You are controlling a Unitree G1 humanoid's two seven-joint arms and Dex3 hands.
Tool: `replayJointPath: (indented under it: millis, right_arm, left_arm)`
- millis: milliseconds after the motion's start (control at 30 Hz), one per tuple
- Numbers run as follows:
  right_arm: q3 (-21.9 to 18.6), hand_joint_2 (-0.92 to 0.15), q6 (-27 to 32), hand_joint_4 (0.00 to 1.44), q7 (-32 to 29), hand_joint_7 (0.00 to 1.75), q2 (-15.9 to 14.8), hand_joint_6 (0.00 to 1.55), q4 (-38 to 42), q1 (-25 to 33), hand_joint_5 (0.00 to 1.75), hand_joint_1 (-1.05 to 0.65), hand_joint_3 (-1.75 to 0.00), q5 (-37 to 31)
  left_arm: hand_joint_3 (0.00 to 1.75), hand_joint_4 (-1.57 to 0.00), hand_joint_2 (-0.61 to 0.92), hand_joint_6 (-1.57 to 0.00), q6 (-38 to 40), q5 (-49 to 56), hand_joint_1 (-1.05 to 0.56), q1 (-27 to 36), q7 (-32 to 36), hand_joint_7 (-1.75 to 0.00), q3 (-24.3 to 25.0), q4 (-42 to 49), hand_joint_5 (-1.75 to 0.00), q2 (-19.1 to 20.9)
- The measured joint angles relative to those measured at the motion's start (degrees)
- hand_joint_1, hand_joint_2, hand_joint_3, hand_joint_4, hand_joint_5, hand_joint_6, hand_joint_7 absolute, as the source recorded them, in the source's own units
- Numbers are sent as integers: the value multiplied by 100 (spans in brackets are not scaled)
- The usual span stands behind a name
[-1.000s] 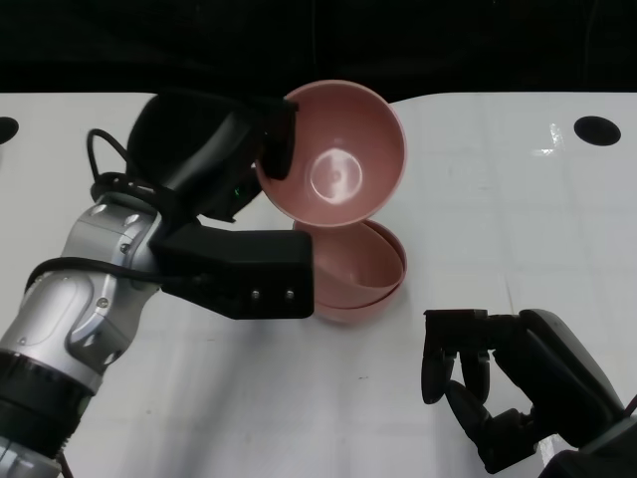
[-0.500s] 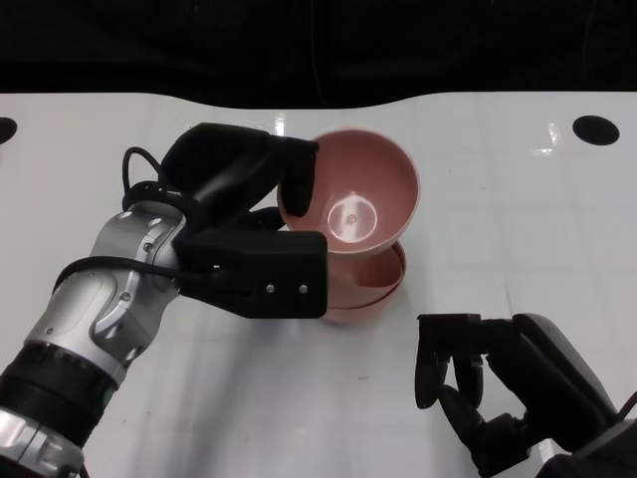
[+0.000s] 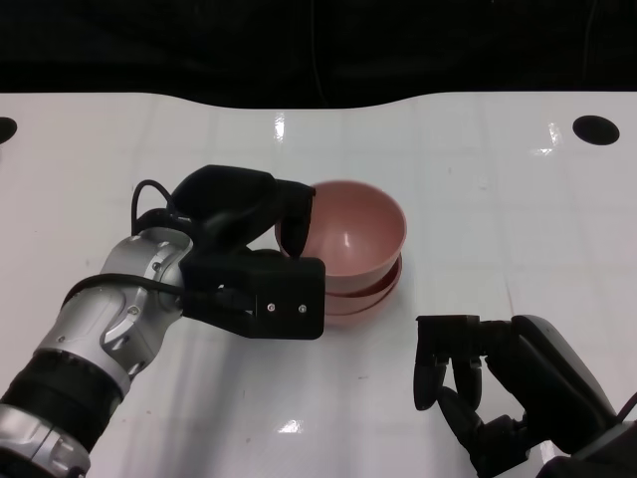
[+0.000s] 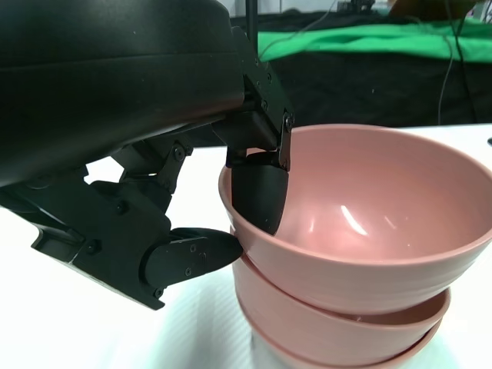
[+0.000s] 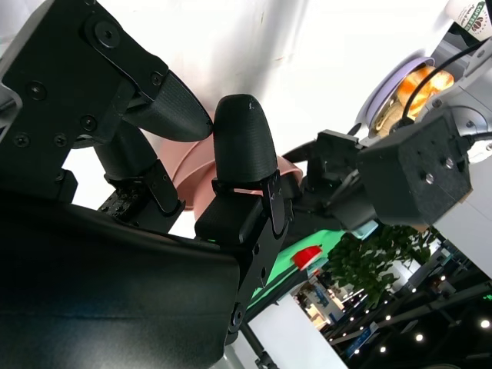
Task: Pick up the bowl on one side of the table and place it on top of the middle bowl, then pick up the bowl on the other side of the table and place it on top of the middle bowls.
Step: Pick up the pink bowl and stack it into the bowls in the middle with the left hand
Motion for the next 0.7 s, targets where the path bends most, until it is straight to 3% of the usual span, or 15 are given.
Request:
replayJointPath:
  millis: [67, 100, 167, 200, 267, 467, 700]
  right_arm:
    - [0, -11, 3, 99, 0, 158, 0, 84, -20, 0, 175, -5, -171, -7]
    - [0, -11, 4, 99, 0, 159, -1, 84, -37, 0, 175, -5, -171, -9]
    - [0, -11, 4, 99, 0, 159, -1, 84, -62, 1, 175, -5, -171, -9]
    - [-1, -11, 4, 99, 0, 159, -1, 84, -63, 1, 175, -5, -171, -8]
    - [-1, -11, 4, 99, 1, 159, -4, 84, -62, 3, 175, -5, -171, -3]
    - [-9, -10, 5, 99, 35, 160, -21, 84, -63, 6, 175, -7, -171, 22]
    - [-47, -11, 24, 99, 71, 160, -61, 84, -66, 22, 175, -5, -172, 23]
  left_arm:
    - [40, -65, 86, -74, 4, -6, -25, 0, 8, -93, -7, 54, -161, -16]
    - [27, -61, 89, -75, 14, -7, -27, 0, 7, -66, -12, 58, -144, -25]
    - [16, -61, 91, -79, 15, -8, -29, 0, 5, -34, -25, 57, -117, -32]
    - [16, -57, 92, -74, 5, -8, -33, 0, 4, -18, -36, 55, -88, -30]
    - [18, -49, 92, -63, -43, 6, -40, 3, 3, -5, -79, 15, -54, -7]
    - [16, -21, 92, -30, 16, 122, -52, 78, -31, 0, -119, -497, -28, 95]
    - [17, -12, 92, -25, 60, 112, -56, 467, -41, 0, -25, -1321, -29, 284]
